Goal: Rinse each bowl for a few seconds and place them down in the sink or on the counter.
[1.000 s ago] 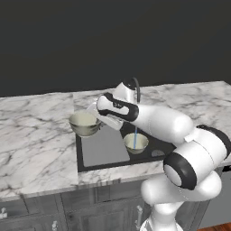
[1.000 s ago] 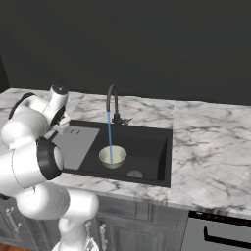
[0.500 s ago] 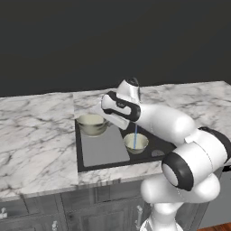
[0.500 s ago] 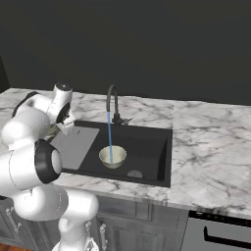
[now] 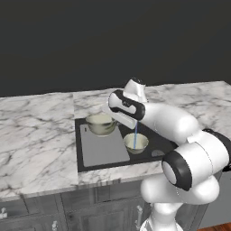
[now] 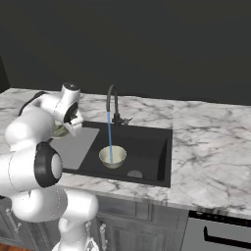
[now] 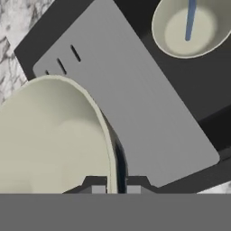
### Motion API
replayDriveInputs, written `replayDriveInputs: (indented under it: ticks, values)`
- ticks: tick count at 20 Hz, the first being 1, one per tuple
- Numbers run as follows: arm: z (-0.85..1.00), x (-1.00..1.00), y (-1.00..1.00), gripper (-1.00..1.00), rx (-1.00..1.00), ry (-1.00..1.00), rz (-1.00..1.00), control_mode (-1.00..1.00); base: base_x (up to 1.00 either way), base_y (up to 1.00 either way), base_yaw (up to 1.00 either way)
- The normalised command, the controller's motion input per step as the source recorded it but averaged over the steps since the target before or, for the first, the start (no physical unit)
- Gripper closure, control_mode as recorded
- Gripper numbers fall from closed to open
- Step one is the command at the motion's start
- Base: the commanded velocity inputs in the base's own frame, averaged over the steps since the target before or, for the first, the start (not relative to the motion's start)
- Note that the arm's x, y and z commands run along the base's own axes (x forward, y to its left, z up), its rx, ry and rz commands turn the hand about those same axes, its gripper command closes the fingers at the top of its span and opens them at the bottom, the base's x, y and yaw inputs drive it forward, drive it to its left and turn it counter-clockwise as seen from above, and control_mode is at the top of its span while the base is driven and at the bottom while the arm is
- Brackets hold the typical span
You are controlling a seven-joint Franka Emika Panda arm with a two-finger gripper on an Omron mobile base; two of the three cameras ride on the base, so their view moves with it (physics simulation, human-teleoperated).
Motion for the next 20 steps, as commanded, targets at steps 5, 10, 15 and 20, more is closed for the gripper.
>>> replayDriveInputs:
  ticks: [5,10,15,20]
  values:
    - [-0.13,0.00,-0.46,1.00,0.02,-0.03,0.00,-1.00,0.00,0.00,0.00]
    - [-0.12,0.00,-0.41,1.00,0.02,-0.04,0.02,-1.00,0.00,0.00,0.00]
    - [-0.08,0.00,-0.40,1.00,0.00,-0.07,0.02,-1.00,0.00,0.00,0.00]
    - [-0.05,0.01,-0.37,1.00,0.00,-0.08,0.02,-1.00,0.00,0.00,0.00]
